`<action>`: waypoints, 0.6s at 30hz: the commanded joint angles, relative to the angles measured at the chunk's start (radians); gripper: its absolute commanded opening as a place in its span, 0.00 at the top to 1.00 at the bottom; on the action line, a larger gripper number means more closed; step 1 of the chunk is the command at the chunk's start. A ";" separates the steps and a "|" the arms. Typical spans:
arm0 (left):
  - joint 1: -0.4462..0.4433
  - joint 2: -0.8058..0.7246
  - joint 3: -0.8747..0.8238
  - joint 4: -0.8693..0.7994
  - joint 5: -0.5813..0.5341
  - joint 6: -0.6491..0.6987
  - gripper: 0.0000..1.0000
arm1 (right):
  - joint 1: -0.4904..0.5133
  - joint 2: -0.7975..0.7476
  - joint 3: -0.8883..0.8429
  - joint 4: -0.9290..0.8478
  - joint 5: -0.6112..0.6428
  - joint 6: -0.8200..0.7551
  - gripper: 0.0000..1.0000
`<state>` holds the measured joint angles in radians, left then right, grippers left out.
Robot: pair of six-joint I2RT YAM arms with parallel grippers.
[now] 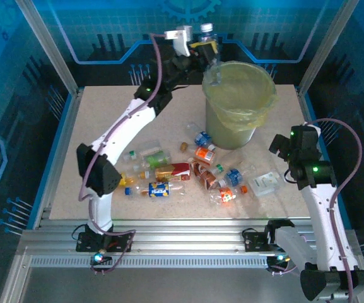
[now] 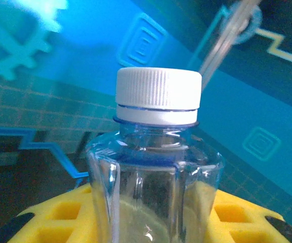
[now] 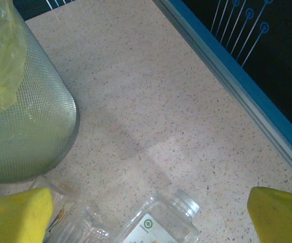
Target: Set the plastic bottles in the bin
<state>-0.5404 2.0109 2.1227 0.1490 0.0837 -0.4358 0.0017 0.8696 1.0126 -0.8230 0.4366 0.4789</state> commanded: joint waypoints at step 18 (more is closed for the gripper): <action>-0.065 0.326 0.243 -0.096 0.173 0.196 0.72 | 0.014 -0.005 -0.033 -0.041 -0.004 0.081 0.00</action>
<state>-0.5930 2.3196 2.3341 0.0620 0.2188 -0.2871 0.0017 0.8608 0.9871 -0.8272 0.4297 0.5217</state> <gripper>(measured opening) 0.373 0.996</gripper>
